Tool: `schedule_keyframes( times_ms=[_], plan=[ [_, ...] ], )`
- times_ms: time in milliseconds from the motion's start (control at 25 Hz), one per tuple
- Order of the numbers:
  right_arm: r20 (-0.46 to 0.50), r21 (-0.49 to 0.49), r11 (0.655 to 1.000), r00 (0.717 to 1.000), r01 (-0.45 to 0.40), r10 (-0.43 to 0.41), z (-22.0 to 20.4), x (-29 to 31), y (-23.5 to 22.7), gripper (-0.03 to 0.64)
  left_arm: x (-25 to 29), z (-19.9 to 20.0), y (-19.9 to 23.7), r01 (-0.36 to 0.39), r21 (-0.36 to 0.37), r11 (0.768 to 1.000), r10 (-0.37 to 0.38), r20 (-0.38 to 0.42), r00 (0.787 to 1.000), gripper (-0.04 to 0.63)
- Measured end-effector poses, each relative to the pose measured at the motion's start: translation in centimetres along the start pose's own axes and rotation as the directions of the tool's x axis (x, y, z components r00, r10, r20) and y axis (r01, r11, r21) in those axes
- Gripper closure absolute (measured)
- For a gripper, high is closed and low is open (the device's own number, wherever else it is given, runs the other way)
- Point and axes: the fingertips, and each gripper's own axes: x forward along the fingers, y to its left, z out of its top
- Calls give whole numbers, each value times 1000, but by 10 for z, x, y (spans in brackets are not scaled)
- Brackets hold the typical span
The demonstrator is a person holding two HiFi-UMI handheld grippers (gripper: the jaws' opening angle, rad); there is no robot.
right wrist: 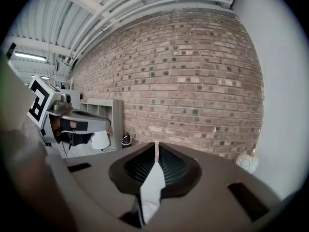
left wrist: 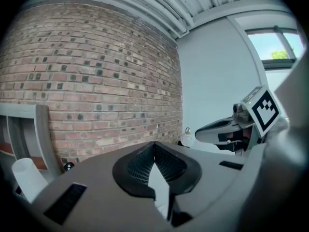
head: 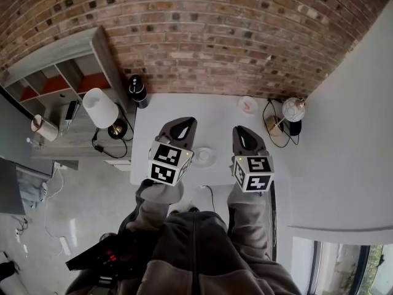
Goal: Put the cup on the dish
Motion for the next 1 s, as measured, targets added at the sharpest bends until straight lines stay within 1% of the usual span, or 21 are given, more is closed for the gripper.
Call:
schedule_keyframes(
  times_ms=[80,160,280,400,560,600,720,1000],
  plan=[
    [58,-9,1000,998,-5,6,22,-1,-3,591,4,16,0,-1,25,1000,1,16,1000,589],
    [96,-25,1000,995,-11,13,37,-4,-1,591,5,29,-4,7,42,999,-9,38,999,589],
    [105,-39,999,994,-33,37,46,-18,11,591,-6,39,-20,24,53,998,-27,60,998,589],
    [150,-50,998,988,-40,47,65,-23,15,591,-10,58,-27,24,76,997,-32,111,993,589],
    [198,-71,997,979,-38,51,84,-29,21,591,-15,76,-22,-2,87,996,-11,144,989,589],
    [203,-80,996,978,-38,54,87,-30,22,610,-16,79,-19,-9,85,996,-4,151,989,589],
    [217,-101,994,974,-44,65,95,-33,23,614,-19,87,-15,-26,82,996,12,170,985,589],
    [265,-92,996,963,-17,41,112,-36,17,614,-18,99,-11,-40,102,994,20,188,982,589]
  ],
)
